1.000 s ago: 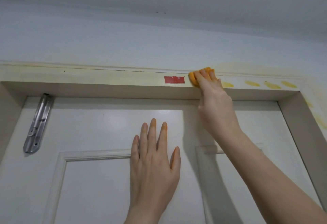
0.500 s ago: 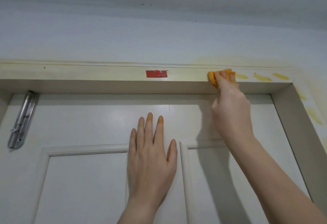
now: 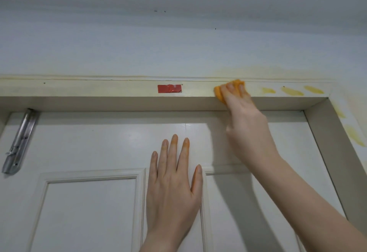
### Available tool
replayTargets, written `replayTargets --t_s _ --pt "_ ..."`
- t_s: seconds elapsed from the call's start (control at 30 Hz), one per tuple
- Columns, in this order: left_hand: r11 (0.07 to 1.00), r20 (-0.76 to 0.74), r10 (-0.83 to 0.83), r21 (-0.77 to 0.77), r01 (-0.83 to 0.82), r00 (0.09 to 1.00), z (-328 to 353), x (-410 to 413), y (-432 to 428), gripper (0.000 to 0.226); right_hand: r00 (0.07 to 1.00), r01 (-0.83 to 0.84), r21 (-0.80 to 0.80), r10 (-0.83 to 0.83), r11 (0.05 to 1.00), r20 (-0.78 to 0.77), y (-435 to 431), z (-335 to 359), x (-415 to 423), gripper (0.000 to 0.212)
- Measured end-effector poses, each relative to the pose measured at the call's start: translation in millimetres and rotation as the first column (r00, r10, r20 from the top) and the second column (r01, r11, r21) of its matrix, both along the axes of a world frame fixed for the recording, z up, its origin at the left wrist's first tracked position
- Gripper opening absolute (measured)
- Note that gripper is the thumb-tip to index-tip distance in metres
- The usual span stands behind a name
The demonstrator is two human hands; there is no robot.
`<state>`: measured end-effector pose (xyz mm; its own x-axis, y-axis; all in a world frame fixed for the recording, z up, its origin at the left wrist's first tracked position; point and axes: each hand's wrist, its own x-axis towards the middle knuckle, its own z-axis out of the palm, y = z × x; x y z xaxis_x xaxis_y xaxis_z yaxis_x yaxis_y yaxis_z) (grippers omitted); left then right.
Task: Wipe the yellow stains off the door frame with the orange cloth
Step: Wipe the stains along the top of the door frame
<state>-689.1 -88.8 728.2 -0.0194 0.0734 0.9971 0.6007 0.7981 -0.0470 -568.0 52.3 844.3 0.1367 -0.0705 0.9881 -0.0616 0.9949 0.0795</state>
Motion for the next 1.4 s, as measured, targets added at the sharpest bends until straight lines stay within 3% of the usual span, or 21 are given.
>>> replayTargets --t_s 0.1,0.23,0.33,0.43,0.53,0.63,0.8,0.9,1.0,1.13,1.3,1.4 --pt "1.0 0.001 -0.011 0.006 0.011 1.0 0 1 5 0.068 1.0 0.0 0.028 0.0 1.0 -0.008 -5 19 -2 0.073" --pt "1.0 0.012 -0.014 0.002 0.014 1.0 0 2 6 0.069 0.998 -0.016 -0.146 0.008 0.989 -0.057 22 2 6 0.076" --pt "1.0 0.012 -0.011 0.002 0.011 1.0 0 2 8 0.069 1.0 0.02 -0.077 -0.021 0.997 -0.016 21 -6 2 0.085" --pt "1.0 0.013 -0.022 0.011 0.022 1.0 2 4 15 0.069 1.0 0.02 0.021 -0.021 1.0 0.014 20 16 4 0.079" --pt "0.999 0.018 -0.044 0.019 0.044 0.999 5 8 24 0.07 0.999 0.006 -0.073 -0.008 0.997 -0.032 41 19 14 0.067" --pt "0.999 0.028 -0.048 -0.005 0.049 0.998 5 12 34 0.071 0.998 0.007 -0.178 -0.017 0.984 -0.058 59 -2 18 0.071" --pt "0.998 0.033 -0.051 -0.022 0.052 0.998 10 20 54 0.071 1.0 0.009 0.007 -0.009 1.0 -0.007 56 17 16 0.071" --pt "0.999 0.046 -0.053 0.0 0.053 0.998 11 23 65 0.072 0.998 0.012 -0.09 -0.017 0.996 -0.056 77 23 23 0.066" --pt "0.998 0.054 -0.064 0.007 0.063 0.996 10 27 75 0.073 0.997 0.005 -0.215 -0.022 0.977 -0.078 97 2 24 0.074" --pt "0.999 0.06 -0.046 0.015 0.045 0.997 11 31 88 0.074 0.999 -0.002 -0.047 0.0 0.999 -0.035 103 10 22 0.077" --pt "0.997 0.086 -0.045 0.065 0.04 0.995 7 37 99 0.073 0.995 -0.037 -0.226 0.016 0.973 -0.096 135 6 35 0.073" --pt "0.997 0.094 -0.037 0.066 0.031 0.995 2 41 104 0.073 0.997 -0.036 -0.178 0.024 0.983 -0.068 133 -7 31 0.078"
